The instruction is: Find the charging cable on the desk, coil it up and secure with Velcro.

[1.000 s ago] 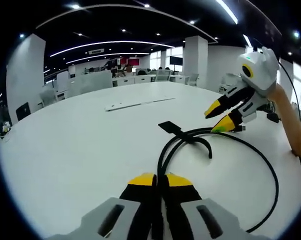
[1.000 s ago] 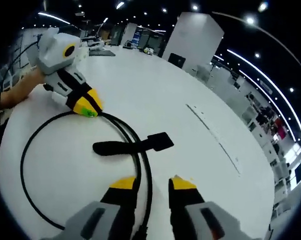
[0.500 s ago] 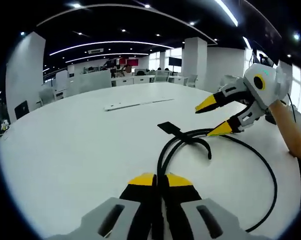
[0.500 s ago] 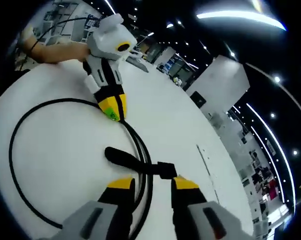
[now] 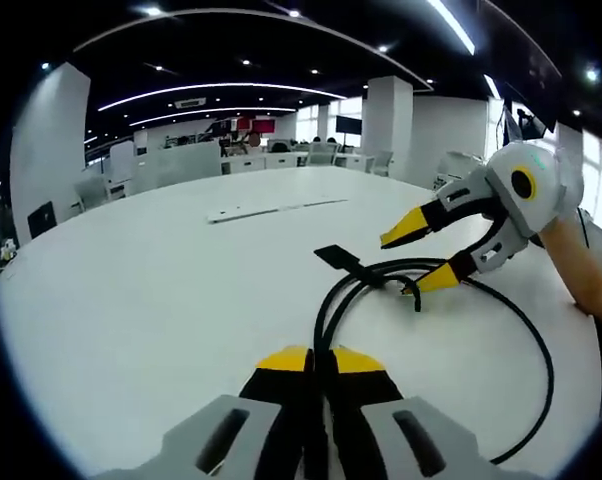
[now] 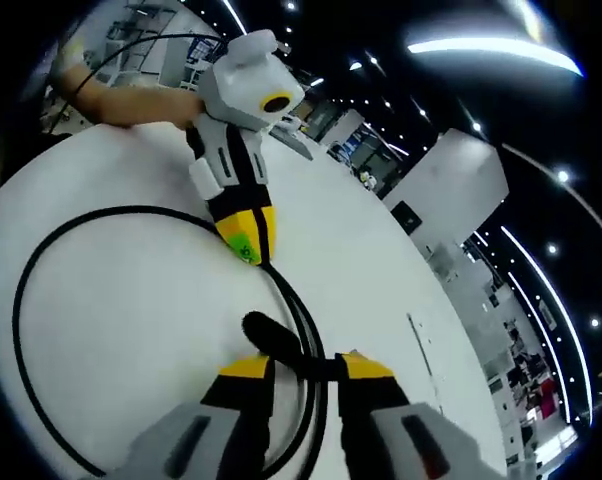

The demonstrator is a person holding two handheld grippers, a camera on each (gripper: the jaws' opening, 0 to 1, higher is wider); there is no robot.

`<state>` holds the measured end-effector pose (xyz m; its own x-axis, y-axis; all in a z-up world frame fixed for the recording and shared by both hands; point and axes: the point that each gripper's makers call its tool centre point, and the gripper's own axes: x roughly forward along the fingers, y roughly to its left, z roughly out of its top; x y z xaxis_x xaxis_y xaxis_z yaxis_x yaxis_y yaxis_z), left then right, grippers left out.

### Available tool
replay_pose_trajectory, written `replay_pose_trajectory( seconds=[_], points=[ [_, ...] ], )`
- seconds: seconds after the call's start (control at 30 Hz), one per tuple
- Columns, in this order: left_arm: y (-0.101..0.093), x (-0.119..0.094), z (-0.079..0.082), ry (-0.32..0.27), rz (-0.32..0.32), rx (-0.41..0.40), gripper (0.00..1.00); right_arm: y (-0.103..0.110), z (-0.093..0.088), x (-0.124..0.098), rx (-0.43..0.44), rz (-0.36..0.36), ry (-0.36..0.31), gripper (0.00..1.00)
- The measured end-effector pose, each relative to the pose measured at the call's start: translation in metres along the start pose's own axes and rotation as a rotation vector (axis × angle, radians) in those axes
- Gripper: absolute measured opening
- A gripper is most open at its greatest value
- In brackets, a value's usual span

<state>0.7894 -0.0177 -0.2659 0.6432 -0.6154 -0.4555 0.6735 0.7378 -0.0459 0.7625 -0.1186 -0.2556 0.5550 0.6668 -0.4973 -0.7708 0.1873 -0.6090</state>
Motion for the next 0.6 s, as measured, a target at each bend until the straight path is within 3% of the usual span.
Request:
replay_pose_trajectory(
  seconds=[0.2,0.6],
  points=[
    [-0.004,-0.001,-0.001,-0.001,-0.002,0.002,0.07,-0.005,0.012,-0.005,-0.015,-0.025,-0.031,0.24],
    [0.023,0.004,0.008,-0.001,-0.004,0.005,0.08,-0.003,0.026,-0.010,-0.052,-0.029,-0.056,0.24]
  ],
)
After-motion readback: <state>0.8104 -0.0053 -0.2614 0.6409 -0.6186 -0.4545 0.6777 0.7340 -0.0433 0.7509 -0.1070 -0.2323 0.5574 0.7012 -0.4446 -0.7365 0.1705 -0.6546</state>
